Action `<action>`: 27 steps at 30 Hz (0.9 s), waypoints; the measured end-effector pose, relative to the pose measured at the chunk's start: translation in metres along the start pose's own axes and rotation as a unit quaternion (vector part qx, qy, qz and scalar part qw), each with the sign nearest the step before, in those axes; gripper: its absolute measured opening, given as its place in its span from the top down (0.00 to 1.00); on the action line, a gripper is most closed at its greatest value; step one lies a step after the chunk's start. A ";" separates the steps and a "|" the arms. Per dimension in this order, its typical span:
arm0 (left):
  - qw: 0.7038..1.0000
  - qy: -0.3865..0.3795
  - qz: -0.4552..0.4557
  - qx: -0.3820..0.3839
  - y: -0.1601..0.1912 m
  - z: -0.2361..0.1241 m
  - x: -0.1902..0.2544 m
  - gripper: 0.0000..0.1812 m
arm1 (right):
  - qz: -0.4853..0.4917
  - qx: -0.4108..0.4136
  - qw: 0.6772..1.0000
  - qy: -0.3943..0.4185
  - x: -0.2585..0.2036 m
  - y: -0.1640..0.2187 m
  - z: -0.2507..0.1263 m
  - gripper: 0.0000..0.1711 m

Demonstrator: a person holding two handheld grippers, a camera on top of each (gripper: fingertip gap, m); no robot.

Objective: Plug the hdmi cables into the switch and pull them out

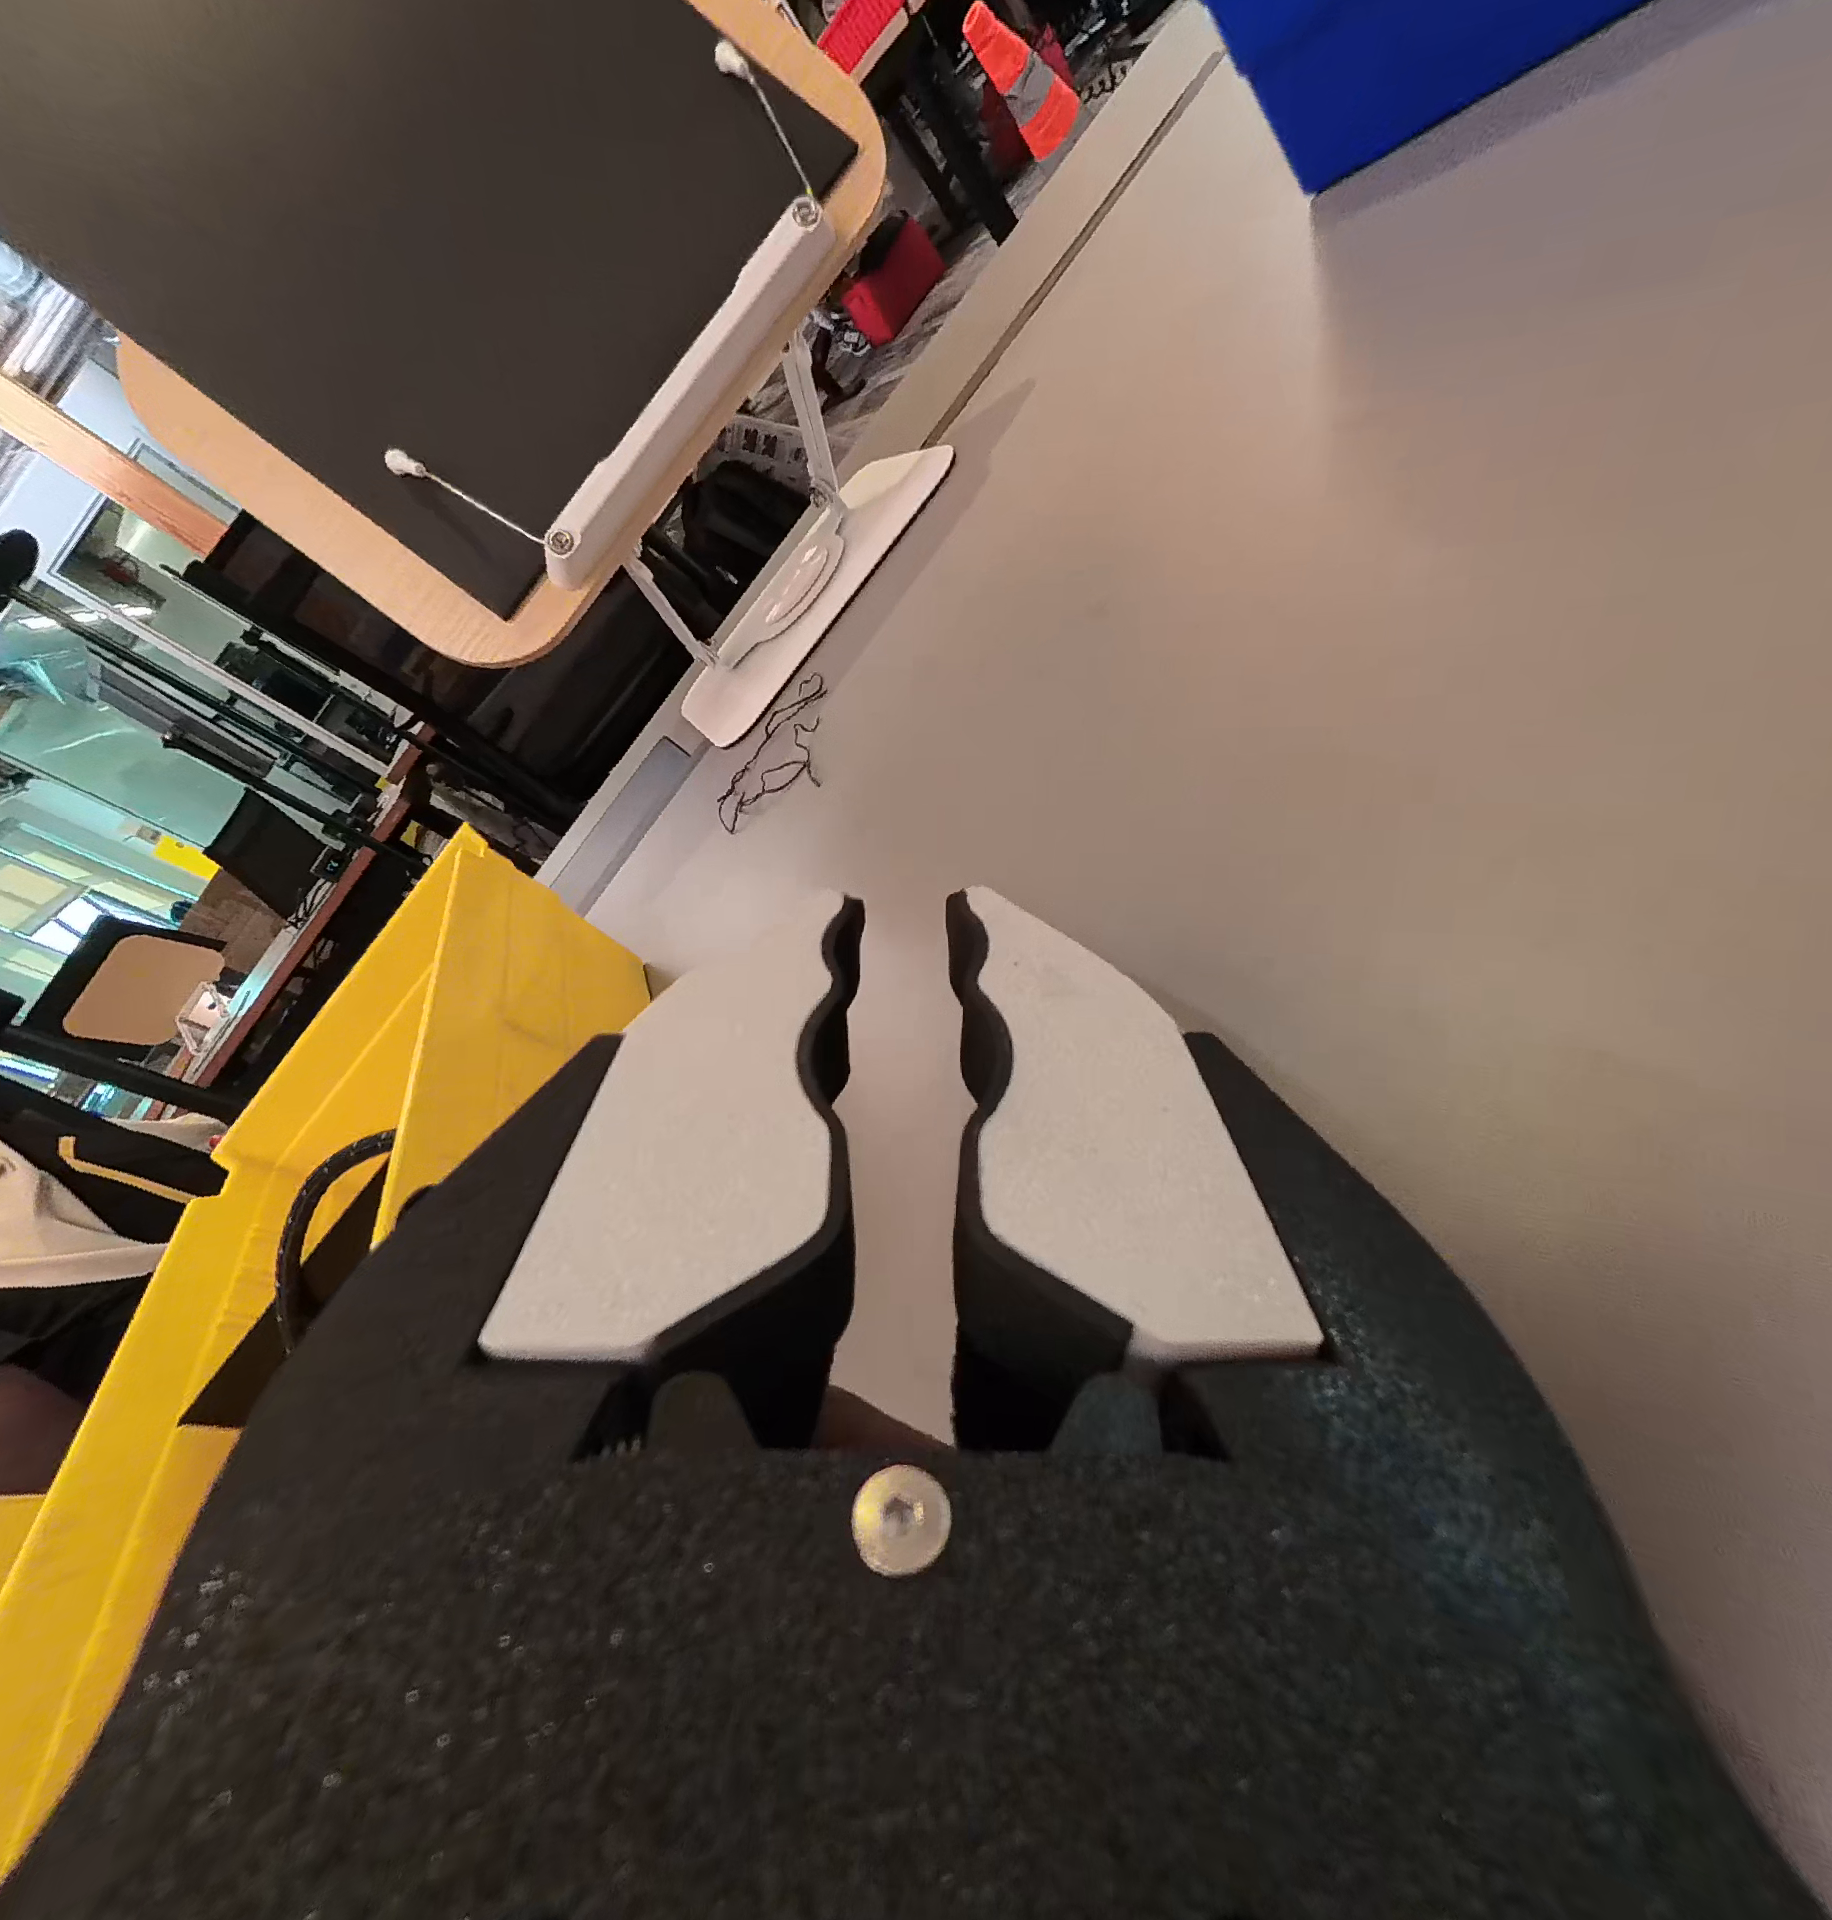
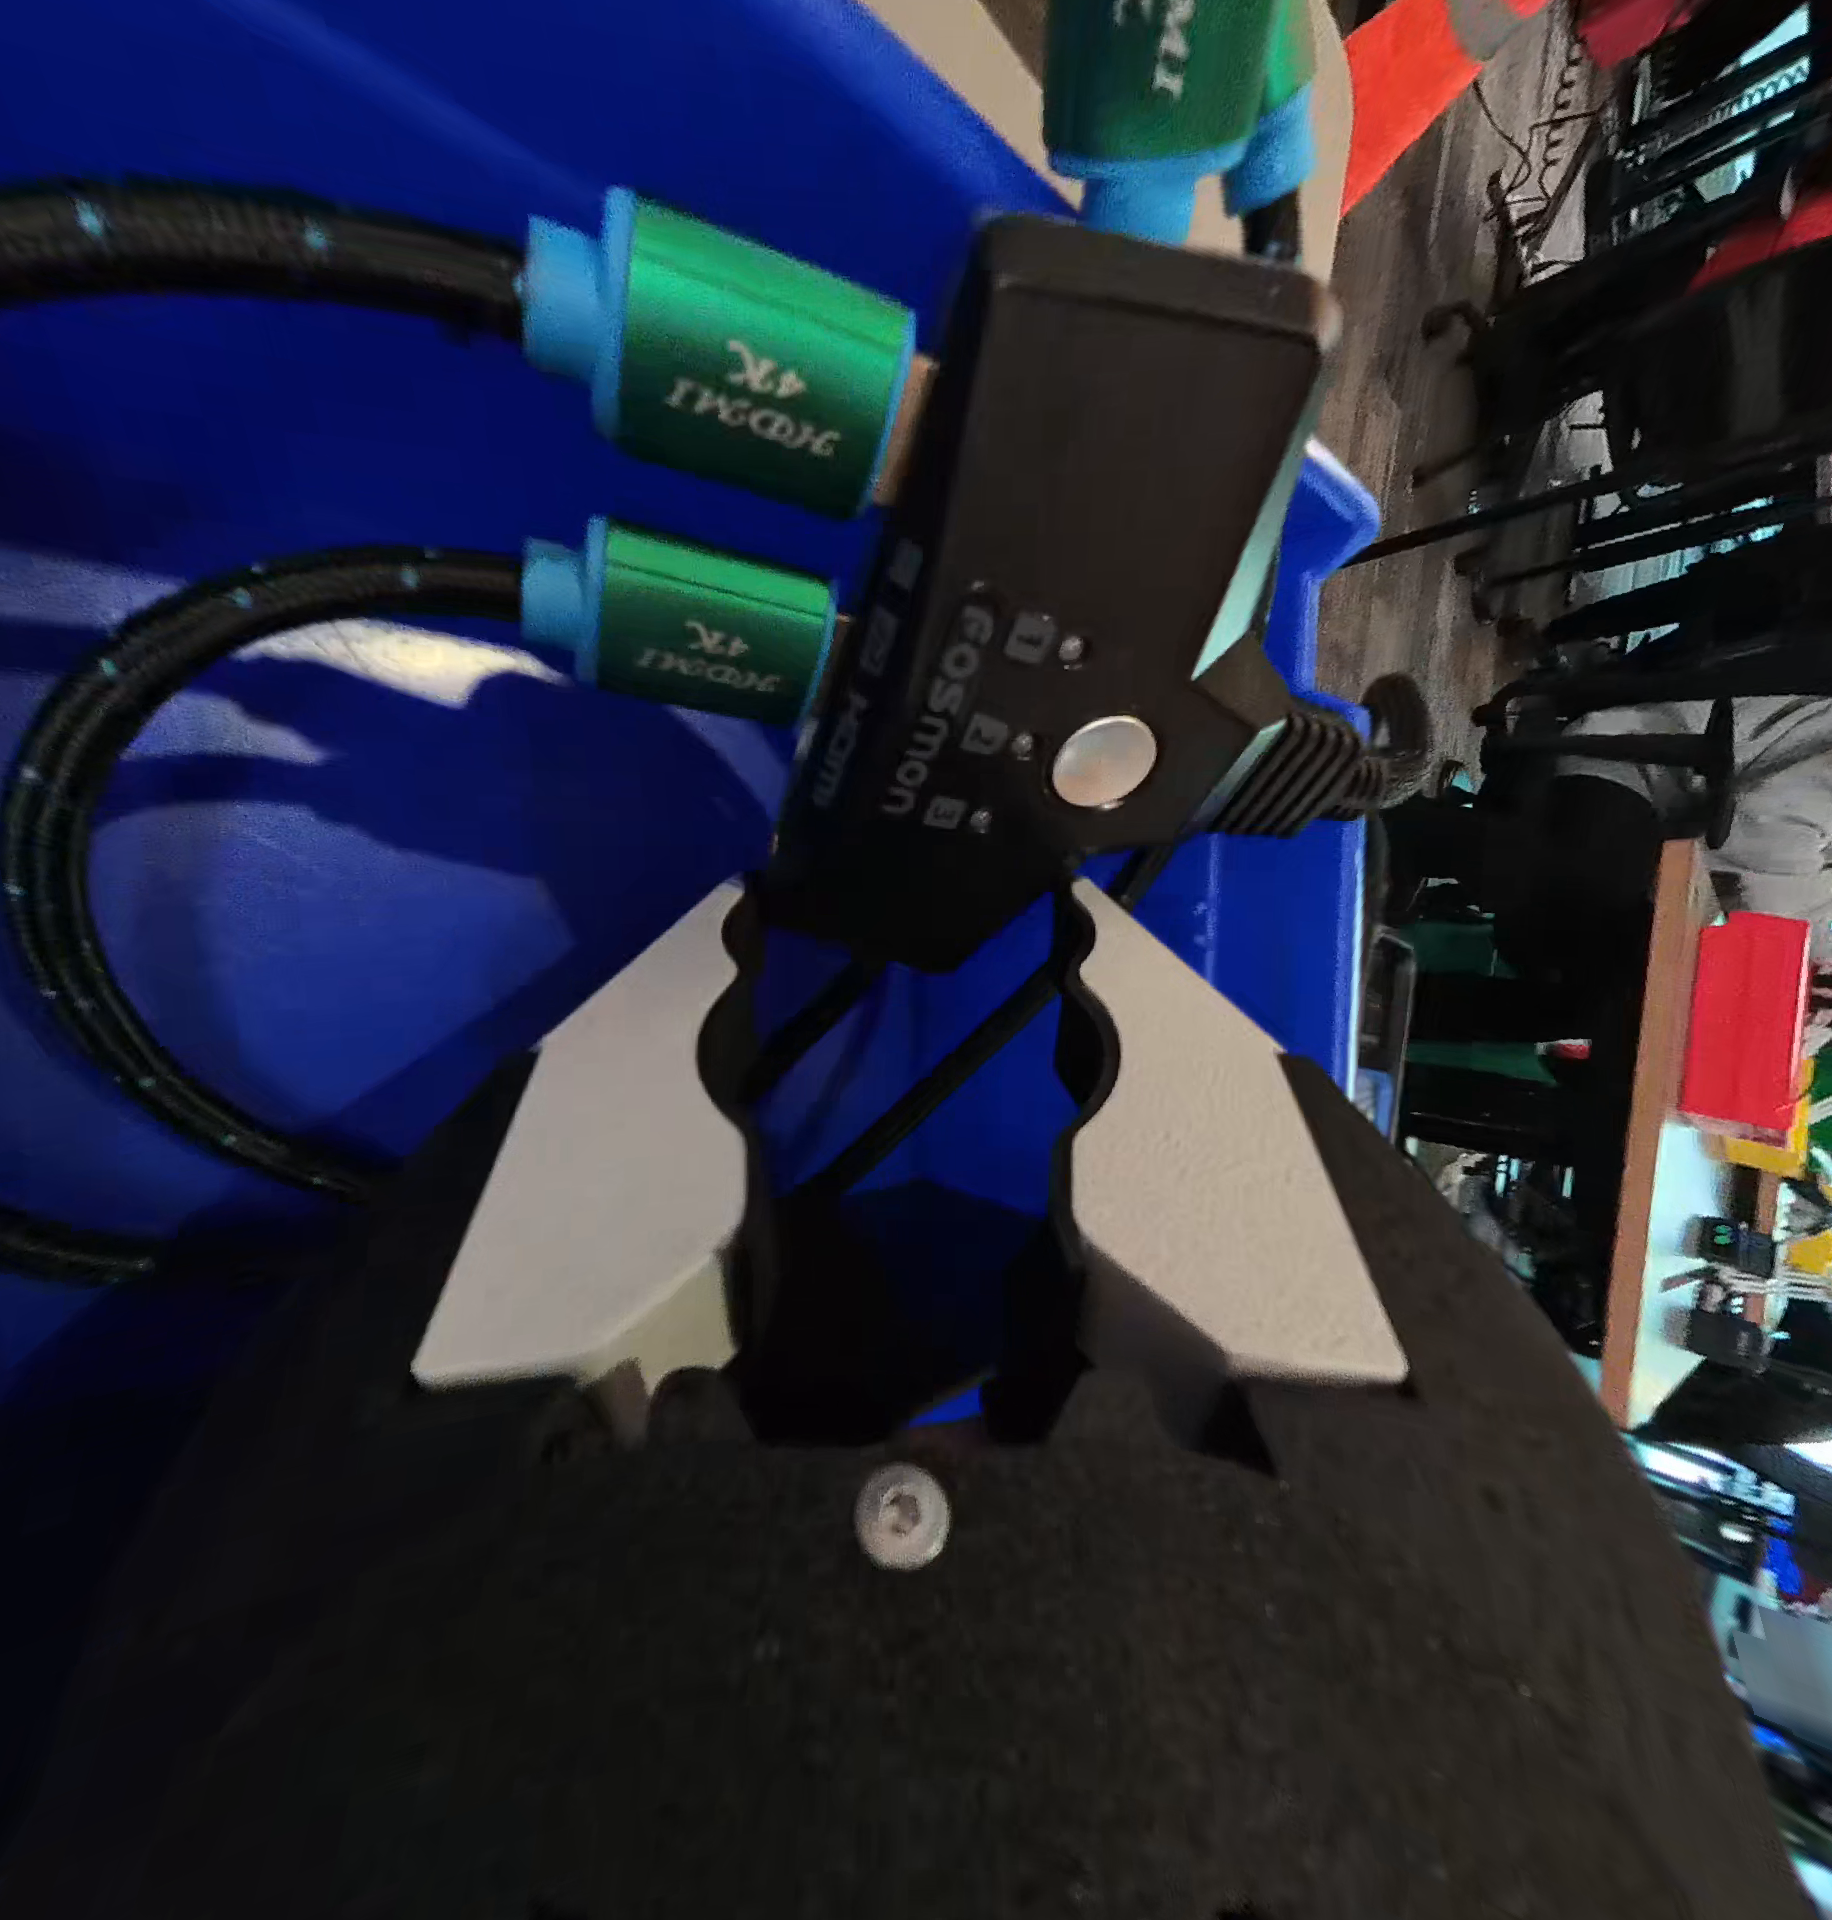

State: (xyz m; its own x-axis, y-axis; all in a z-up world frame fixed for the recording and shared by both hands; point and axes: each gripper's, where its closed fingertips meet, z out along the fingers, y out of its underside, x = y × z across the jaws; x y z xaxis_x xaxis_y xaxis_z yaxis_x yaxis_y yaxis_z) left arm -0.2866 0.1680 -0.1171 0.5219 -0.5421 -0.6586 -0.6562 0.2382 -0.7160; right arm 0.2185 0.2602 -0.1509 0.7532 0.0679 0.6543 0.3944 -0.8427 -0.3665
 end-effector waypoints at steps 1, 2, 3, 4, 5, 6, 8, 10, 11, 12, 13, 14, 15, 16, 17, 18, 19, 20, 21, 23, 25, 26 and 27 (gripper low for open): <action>1.000 0.001 0.001 0.001 -0.001 0.000 0.001 0.91 | -0.011 -0.006 1.000 -0.001 0.001 0.001 0.001 0.67; 1.000 0.003 0.003 0.001 -0.001 0.001 0.002 0.91 | -0.023 -0.010 1.000 -0.001 0.001 0.001 0.002 0.68; 1.000 0.005 0.004 0.000 -0.001 0.001 0.003 0.91 | -0.036 -0.015 0.999 0.001 0.002 0.001 0.002 0.68; 1.000 0.006 0.005 -0.001 -0.001 0.002 0.004 0.91 | -0.046 -0.017 0.999 0.002 0.003 0.000 0.001 0.67; 1.000 0.007 0.004 -0.004 0.001 0.002 0.005 0.91 | -0.048 -0.015 0.999 0.003 0.005 -0.001 -0.001 0.67; 1.000 0.007 0.002 -0.007 0.002 0.002 0.005 0.91 | -0.047 -0.007 0.999 0.008 0.009 -0.003 -0.005 0.66; 1.000 0.005 -0.004 -0.012 0.005 0.000 0.003 0.91 | -0.050 0.026 0.998 0.027 0.022 -0.012 -0.022 0.56; 1.000 0.004 -0.015 -0.011 0.006 -0.003 0.001 0.91 | -0.037 0.068 0.997 0.021 0.030 -0.022 -0.049 0.56; 1.000 0.005 -0.025 -0.014 0.007 -0.004 -0.001 0.91 | -0.026 0.092 0.995 0.021 0.037 -0.026 -0.065 0.57; 0.999 0.007 -0.042 -0.018 0.009 -0.006 -0.002 0.90 | -0.014 0.115 0.993 0.018 0.043 -0.030 -0.082 0.57; 0.998 0.010 -0.065 -0.021 0.009 -0.008 -0.004 0.90 | 0.001 0.133 0.991 0.011 0.049 -0.031 -0.099 0.57; 0.996 0.014 -0.090 -0.021 0.008 -0.010 -0.006 0.90 | 0.020 0.153 0.988 -0.002 0.055 -0.031 -0.117 0.57; 0.993 0.016 -0.116 -0.021 0.007 -0.014 -0.010 0.89 | 0.043 0.174 0.984 -0.020 0.059 -0.030 -0.134 0.57; 0.989 0.012 -0.144 -0.016 0.003 -0.020 -0.015 0.89 | 0.068 0.194 0.978 -0.042 0.061 -0.027 -0.150 0.57; 0.984 0.011 -0.175 -0.009 -0.001 -0.026 -0.021 0.89 | 0.095 0.215 0.969 -0.072 0.061 -0.022 -0.165 0.57; 0.978 0.010 -0.208 -0.001 -0.006 -0.033 -0.028 0.89 | 0.123 0.236 0.957 -0.113 0.056 -0.016 -0.180 0.57; 0.970 0.009 -0.242 0.010 -0.011 -0.041 -0.035 0.89 | 0.149 0.259 0.941 -0.162 0.048 -0.010 -0.193 0.57; 0.961 0.009 -0.274 0.020 -0.014 -0.050 -0.041 0.88 | 0.176 0.284 0.919 -0.211 0.038 -0.004 -0.208 0.57; 0.952 0.009 -0.303 0.027 -0.015 -0.060 -0.046 0.87 | 0.207 0.310 0.892 -0.257 0.029 0.004 -0.221 0.57; 0.934 0.006 -0.357 0.029 -0.006 -0.079 -0.052 0.86 | 0.268 0.350 0.833 -0.334 0.005 0.021 -0.245 0.59; 0.918 -0.001 -0.397 0.019 0.014 -0.096 -0.054 0.85 | 0.293 0.373 0.806 -0.354 -0.022 0.043 -0.255 0.61; 0.911 -0.014 -0.411 0.011 0.026 -0.104 -0.056 0.85 | 0.301 0.380 0.804 -0.344 -0.035 0.053 -0.254 0.61; 0.907 -0.028 -0.421 0.004 0.039 -0.110 -0.057 0.85 | 0.305 0.385 0.805 -0.332 -0.048 0.063 -0.251 0.62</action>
State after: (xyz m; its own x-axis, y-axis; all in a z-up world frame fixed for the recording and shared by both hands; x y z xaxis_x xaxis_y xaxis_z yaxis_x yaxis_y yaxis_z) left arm -0.4021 0.1197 -0.0820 0.8635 -0.4920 0.1108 -0.0091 -0.2348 -0.9720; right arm 0.0743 0.0697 -0.0393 0.9448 0.2530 -0.2083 -0.1397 -0.2641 -0.9543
